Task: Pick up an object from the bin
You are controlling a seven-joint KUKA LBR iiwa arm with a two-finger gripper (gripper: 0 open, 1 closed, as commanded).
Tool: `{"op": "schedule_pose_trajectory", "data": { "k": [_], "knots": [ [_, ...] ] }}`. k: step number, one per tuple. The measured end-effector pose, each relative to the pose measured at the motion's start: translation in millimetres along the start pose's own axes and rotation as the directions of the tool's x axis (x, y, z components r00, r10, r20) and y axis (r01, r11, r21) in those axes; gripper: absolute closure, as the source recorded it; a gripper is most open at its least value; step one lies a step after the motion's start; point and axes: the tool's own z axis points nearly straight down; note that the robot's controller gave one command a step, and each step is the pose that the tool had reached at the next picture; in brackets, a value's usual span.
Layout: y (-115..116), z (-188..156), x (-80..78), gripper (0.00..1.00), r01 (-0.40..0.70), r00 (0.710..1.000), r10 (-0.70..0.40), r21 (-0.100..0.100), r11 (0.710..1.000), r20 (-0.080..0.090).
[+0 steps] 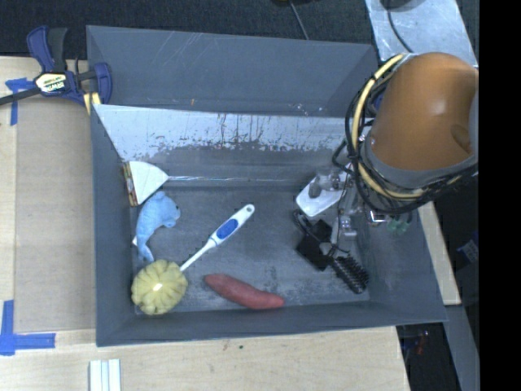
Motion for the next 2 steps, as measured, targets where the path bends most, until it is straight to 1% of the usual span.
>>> {"op": "schedule_pose_trajectory", "data": {
  "k": [1, 2],
  "knots": [
    [0.0, -4.5, -1.5, 0.0, 0.001, 1.0, -0.001, 0.0, 1.0, 0.009],
    [-55.9, 130.7, 16.0, 0.0, 0.227, 0.974, -0.227, 0.004, 0.974, 0.012]
  ]
}}
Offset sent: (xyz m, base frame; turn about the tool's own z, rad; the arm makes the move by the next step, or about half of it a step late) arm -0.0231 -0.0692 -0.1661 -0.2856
